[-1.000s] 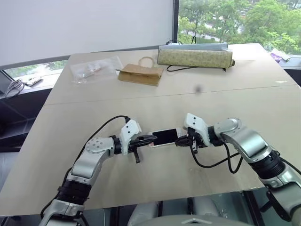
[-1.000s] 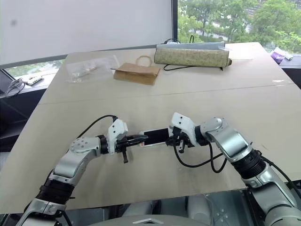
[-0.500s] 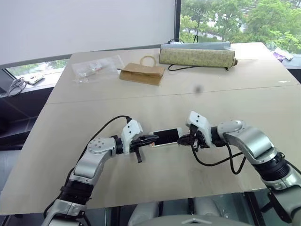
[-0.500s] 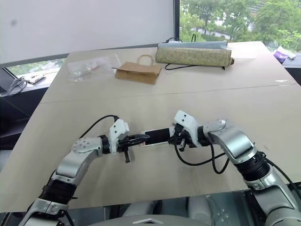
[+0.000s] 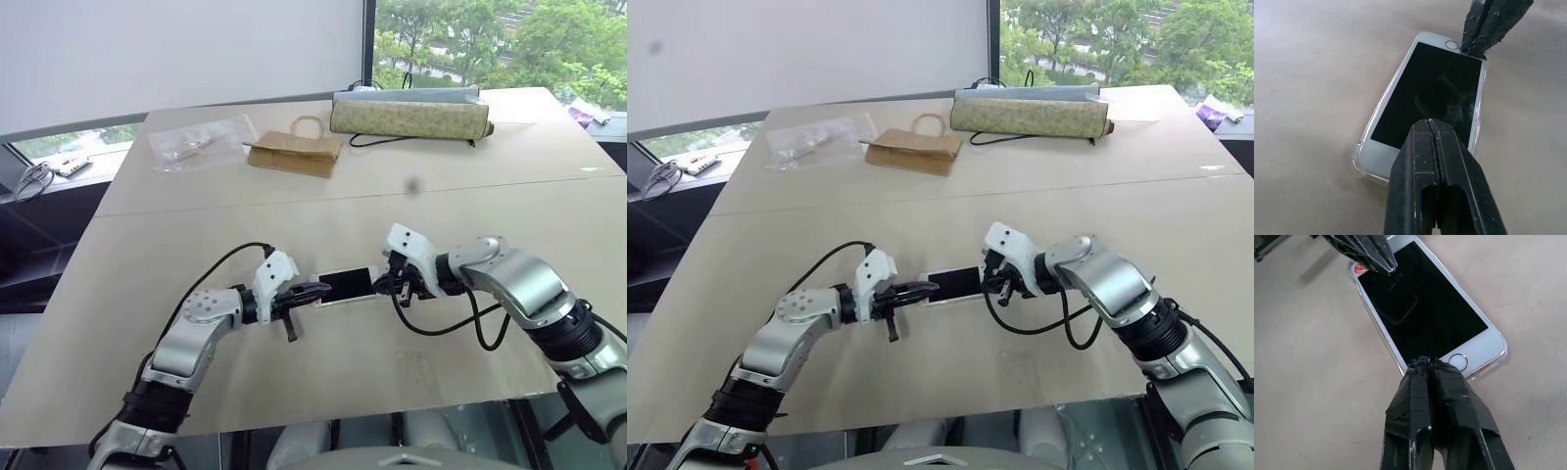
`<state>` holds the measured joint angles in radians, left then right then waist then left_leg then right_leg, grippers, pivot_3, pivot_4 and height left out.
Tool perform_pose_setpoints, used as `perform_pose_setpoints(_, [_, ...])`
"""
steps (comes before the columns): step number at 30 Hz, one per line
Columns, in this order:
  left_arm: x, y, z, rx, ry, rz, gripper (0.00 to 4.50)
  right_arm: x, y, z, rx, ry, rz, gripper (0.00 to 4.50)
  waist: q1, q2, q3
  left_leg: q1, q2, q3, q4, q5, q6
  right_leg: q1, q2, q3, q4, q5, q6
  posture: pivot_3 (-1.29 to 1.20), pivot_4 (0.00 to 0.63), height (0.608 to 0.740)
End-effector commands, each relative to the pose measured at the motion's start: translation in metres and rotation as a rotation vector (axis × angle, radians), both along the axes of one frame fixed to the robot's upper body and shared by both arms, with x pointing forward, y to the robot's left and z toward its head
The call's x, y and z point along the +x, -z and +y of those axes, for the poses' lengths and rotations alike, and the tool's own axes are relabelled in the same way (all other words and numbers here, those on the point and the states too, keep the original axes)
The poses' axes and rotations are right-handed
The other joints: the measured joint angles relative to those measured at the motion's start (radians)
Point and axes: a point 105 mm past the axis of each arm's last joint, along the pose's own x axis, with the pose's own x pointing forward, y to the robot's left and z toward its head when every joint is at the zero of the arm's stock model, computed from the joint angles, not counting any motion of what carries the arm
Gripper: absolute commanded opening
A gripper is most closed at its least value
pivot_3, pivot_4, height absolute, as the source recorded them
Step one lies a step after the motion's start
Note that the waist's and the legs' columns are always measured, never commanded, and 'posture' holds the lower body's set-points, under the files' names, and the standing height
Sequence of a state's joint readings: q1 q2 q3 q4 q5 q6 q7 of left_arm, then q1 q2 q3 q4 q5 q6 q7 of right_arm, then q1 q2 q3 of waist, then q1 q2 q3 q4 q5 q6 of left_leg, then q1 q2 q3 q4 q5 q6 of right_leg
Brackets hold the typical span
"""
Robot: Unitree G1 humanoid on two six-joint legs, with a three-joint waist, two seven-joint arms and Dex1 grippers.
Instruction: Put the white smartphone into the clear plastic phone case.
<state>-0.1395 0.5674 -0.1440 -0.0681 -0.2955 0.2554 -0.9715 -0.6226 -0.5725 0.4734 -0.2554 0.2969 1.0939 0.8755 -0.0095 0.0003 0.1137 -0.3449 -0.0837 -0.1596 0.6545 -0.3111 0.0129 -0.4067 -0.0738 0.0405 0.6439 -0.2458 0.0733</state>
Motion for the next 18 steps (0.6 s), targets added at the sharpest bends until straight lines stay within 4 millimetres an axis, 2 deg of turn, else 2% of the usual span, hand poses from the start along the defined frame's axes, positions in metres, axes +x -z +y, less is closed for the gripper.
perform_pose_setpoints(1, [-0.006,0.006,0.001,0.024,-0.013,0.026,0.00,-0.007,0.045,-0.024,-0.169,0.086,0.140,0.09,0.000,0.000,0.000,0.000,0.000,0.000,0.000,0.000,0.000,0.000,0.000,0.000,0.000,0.000,0.000,0.00,0.150,0.740])
perform_pose_setpoints(7, [-0.013,0.007,-0.006,0.003,-0.023,0.040,0.00,-0.019,0.066,-0.032,-0.246,0.072,0.197,0.09,-0.001,-0.003,-0.006,0.001,0.000,0.000,-0.001,0.000,0.000,0.001,0.000,0.000,0.000,0.000,0.000,0.00,0.150,0.740])
perform_pose_setpoints(10, [-0.017,0.008,-0.008,-0.002,-0.031,0.047,0.00,-0.019,0.069,-0.032,-0.240,0.081,0.188,0.09,-0.001,-0.004,-0.008,0.004,0.000,0.000,-0.002,0.000,0.000,0.004,0.000,0.000,-0.001,0.000,0.000,0.00,0.150,0.740])
perform_pose_setpoints(12, [-0.018,0.010,-0.008,-0.002,-0.038,0.052,0.00,-0.015,0.059,-0.025,-0.184,0.074,0.136,0.09,-0.001,-0.004,-0.009,0.008,0.000,0.000,-0.003,0.000,0.001,0.008,0.000,0.000,-0.002,0.000,0.000,0.00,0.150,0.740])
perform_pose_setpoints(15, [-0.019,0.010,-0.004,-0.003,-0.055,0.058,0.00,-0.016,0.004,0.006,0.102,0.032,0.032,0.09,0.000,-0.004,-0.004,0.014,0.000,-0.001,-0.005,-0.001,0.001,0.013,0.001,-0.001,-0.002,-0.001,0.001,0.00,0.150,0.740])
perform_pose_setpoints(18, [-0.017,0.009,-0.005,-0.003,-0.062,0.057,0.00,-0.017,-0.019,0.007,0.170,0.031,-0.049,0.09,-0.001,0.003,0.006,0.011,0.000,0.000,-0.005,0.000,0.001,0.011,0.002,0.000,-0.002,-0.001,0.001,0.00,0.150,0.740])
